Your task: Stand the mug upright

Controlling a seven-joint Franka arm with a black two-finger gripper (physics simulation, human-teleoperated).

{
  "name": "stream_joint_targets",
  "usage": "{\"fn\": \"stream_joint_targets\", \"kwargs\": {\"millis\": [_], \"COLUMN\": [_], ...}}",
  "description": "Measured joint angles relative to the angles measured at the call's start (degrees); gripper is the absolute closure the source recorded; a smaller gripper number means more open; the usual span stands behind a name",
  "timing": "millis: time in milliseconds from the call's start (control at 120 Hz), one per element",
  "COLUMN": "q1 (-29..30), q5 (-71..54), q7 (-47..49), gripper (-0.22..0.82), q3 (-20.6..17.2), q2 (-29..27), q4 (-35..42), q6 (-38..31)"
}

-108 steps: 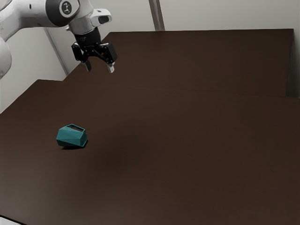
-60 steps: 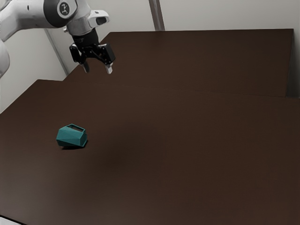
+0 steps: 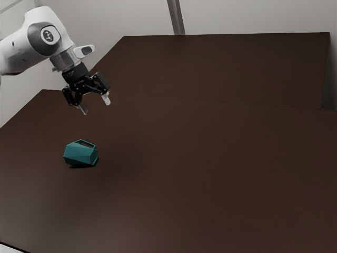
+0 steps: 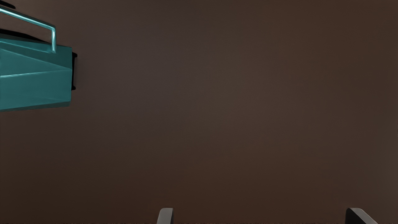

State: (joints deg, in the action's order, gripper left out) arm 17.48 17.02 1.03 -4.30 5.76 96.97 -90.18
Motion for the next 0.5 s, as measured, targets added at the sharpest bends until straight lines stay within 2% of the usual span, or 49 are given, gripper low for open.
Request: {"fn": "stream_joint_targets", "kwargs": {"millis": [175,500], "q1": [4.6,13.9], "q5": [2.5,4.7], "q7": [-8.0,-24.6], "gripper": [0.0,0.0], "q3": [0.0,0.1], "q2": [0.6,4.4], "q4": [3.5,4.5], "q6": [-1.7,-3.6]}}
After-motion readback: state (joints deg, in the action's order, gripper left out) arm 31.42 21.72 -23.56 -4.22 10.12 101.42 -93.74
